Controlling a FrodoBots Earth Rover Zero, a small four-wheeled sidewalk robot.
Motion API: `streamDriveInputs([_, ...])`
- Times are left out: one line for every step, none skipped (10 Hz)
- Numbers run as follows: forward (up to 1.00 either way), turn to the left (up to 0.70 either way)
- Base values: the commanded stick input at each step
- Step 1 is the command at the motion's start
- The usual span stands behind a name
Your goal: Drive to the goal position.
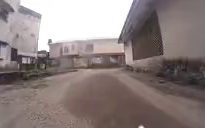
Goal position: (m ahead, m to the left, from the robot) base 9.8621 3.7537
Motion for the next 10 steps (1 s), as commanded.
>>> streamDriveInputs([0.3,0.0])
streamDriveInputs([0.3,0.0])
streamDriveInputs([0.3,0.0])
streamDriveInputs([0.3,0.0])
streamDriveInputs([0.3,0.0])
streamDriveInputs([0.3,0.0])
streamDriveInputs([0.3,0.0])
streamDriveInputs([0.3,0.0])
streamDriveInputs([0.3,0.0])
streamDriveInputs([0.3,0.0])
